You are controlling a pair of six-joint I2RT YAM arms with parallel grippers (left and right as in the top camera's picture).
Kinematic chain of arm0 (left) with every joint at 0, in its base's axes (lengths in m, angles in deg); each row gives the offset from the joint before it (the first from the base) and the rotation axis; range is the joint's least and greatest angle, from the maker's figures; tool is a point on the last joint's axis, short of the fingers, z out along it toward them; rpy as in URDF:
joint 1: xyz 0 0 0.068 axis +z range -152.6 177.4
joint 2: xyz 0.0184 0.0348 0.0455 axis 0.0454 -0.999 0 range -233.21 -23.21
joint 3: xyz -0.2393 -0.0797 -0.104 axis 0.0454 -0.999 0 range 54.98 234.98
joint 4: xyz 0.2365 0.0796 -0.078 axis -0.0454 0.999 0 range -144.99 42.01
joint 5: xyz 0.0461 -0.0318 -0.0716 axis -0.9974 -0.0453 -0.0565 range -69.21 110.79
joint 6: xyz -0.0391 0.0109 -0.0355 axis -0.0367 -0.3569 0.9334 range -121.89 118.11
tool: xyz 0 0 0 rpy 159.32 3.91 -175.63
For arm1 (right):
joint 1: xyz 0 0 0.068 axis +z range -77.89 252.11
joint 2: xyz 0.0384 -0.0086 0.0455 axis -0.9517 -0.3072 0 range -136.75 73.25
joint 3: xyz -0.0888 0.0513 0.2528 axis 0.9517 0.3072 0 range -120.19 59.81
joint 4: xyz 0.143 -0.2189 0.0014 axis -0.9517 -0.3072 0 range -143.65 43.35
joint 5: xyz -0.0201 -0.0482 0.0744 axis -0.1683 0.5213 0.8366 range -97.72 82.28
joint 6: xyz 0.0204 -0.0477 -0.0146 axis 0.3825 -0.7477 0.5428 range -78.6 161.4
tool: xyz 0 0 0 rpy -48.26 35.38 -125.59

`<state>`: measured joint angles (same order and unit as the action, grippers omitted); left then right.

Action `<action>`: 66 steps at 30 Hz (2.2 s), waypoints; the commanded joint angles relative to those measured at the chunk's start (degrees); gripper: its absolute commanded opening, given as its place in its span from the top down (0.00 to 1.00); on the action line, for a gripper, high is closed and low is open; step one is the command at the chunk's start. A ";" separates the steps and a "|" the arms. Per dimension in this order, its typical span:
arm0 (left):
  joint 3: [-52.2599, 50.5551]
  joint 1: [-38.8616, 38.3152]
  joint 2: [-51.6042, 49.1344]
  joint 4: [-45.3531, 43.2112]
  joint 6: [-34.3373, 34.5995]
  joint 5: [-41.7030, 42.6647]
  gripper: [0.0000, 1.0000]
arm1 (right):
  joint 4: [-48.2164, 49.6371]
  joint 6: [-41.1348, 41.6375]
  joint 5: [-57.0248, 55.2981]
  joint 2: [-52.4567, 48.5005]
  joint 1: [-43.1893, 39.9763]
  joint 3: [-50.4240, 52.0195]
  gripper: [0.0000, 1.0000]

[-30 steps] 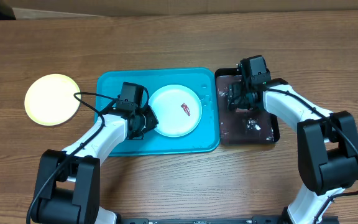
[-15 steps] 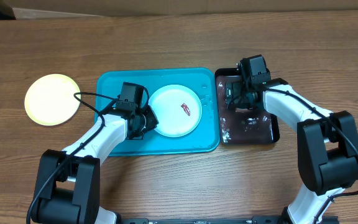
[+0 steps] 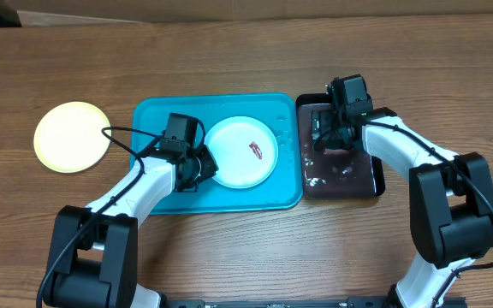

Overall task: Clean dirty plates on tray and stack at the side
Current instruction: 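Grasp the green sponge and rub it in the black tray's water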

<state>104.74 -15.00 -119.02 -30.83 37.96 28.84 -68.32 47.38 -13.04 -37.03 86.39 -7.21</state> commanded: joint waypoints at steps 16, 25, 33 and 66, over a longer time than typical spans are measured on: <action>0.44 -0.37 -0.46 -0.02 -1.11 -0.57 0.75 | 3.78 0.22 -0.11 -2.32 -0.15 0.22 0.11; 0.44 -0.37 -0.46 -0.02 -1.11 -0.57 0.75 | 4.46 0.22 1.36 -2.10 -0.15 0.04 0.93; 0.44 -0.37 -0.46 0.00 -1.11 -0.57 0.74 | -4.28 0.15 2.64 5.68 -0.15 -3.39 0.06; 0.44 -0.37 -0.46 0.00 -1.11 -0.55 0.74 | -9.11 0.22 5.62 6.60 -0.04 7.54 0.96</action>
<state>104.74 -15.00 -119.02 -30.83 37.96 28.84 -75.78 47.49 -7.91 -30.93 86.39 0.15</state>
